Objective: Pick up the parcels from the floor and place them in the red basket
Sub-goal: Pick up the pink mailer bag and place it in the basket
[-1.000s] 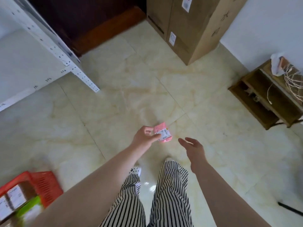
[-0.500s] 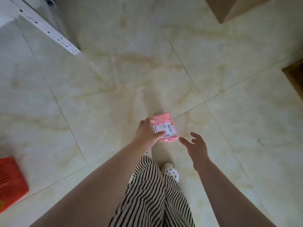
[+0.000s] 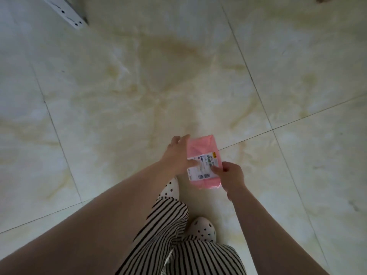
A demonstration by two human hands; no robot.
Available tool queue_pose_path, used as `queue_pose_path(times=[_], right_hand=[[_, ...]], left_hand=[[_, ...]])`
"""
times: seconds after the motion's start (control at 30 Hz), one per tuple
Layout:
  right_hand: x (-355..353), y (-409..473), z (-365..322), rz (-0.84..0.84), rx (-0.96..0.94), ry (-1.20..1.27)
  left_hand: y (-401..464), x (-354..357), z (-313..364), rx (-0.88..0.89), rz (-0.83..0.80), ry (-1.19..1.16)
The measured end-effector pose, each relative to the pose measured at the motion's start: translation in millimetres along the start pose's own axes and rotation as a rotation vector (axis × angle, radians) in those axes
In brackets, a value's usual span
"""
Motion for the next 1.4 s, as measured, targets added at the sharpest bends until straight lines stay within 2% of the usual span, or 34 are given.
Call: queue_pose_path(times=[0.13, 0.2, 0.3, 0.4, 0.5, 0.6, 0.7, 0.9, 1.1, 1.23, 1.4], right_hand=[[-22.0, -70.4, -55.5, -0.126, -0.13, -0.144], [-35.5, -118.5, -90.4, -0.194, -0.155, -0.137], [-60.1, -199.8, -144.9, -0.226, -0.208, -0.086], [-86.6, -276.4, -192.8, -0.123, -0.335, 0.02], [-107.6, -353.1, -225.8, 0.003, -0.439, 0.181], [-98.0, -422.7, -235.3, -0.102, -0.395, 0.29], [-81.9, -494.1, -246.6, -0.198, -0.44, 0.252], [-20.6, -640.5, -268.6, -0.412, -0.695, 0.084], [72.9, -735.1, -248.3, -0.557, -0.765, -0.015], [156.9, -775.6, -216.9, -0.626, -0.777, -0.118], [290.4, -826.7, -144.4, -0.739, -0.713, -0.204]], left_hand=[[-57.1, -57.5, 14.3, 0.043, 0.104, 0.014], [-96.3, -85.9, 20.9, 0.039, 0.118, -0.069], [-170.1, -126.6, 30.1, -0.036, 0.146, -0.42], [-246.6, -151.6, 49.6, -0.096, 0.166, -0.792], [-321.8, -180.9, 68.0, -0.074, 0.367, -1.061], [-402.2, -203.6, 79.4, -0.062, 0.566, -1.279], [-479.2, -218.1, 76.1, -0.053, 0.717, -1.413], [-614.9, -239.8, 10.2, 0.041, 0.9, -1.604], [-714.8, -244.7, -85.5, 0.086, 1.059, -1.641], [-763.0, -222.2, -172.7, 0.052, 1.063, -1.671], [-831.4, -176.7, -307.6, -0.128, 1.165, -1.742]])
Point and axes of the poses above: each hand's wrist, its own y-axis towards the middle knuckle, its own x-axis out of the palm, z = x × y, the point moved 8 cm from there along y, towards the middle knuckle, and after that the axes turned 5 degrees about x, right-handed, at the moved point
